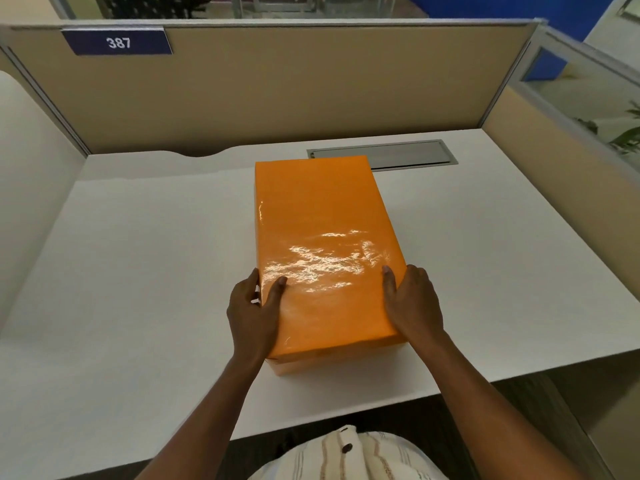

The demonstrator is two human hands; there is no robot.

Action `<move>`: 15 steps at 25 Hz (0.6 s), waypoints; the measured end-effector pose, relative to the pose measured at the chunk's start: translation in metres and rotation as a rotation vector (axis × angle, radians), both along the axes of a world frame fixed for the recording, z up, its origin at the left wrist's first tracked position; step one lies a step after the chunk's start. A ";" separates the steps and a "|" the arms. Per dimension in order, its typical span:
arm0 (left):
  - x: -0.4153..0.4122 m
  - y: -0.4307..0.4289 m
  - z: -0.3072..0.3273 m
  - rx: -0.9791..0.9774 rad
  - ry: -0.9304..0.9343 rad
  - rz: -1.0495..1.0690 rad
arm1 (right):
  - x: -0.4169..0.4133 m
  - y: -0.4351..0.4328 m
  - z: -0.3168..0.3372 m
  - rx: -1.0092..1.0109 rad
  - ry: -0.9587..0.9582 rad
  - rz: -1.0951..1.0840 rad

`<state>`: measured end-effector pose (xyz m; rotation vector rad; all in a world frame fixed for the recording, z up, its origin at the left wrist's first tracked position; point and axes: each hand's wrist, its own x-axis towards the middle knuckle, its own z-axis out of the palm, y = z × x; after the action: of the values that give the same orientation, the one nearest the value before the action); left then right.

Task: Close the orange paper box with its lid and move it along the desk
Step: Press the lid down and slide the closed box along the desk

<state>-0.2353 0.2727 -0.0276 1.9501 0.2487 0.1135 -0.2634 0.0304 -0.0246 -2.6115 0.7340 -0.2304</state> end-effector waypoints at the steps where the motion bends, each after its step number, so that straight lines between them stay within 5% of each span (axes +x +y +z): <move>1: 0.000 -0.001 -0.002 0.015 -0.007 -0.005 | 0.001 0.000 0.000 -0.014 0.001 -0.001; 12: 0.013 0.003 0.000 0.090 0.080 -0.055 | 0.016 -0.012 0.007 0.202 0.202 0.048; 15: 0.036 0.005 0.008 0.102 0.073 -0.056 | 0.040 -0.016 0.020 0.126 0.147 0.100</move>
<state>-0.1997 0.2773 -0.0198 2.0637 0.2398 0.0186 -0.2232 0.0142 -0.0043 -2.5552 0.6415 0.0375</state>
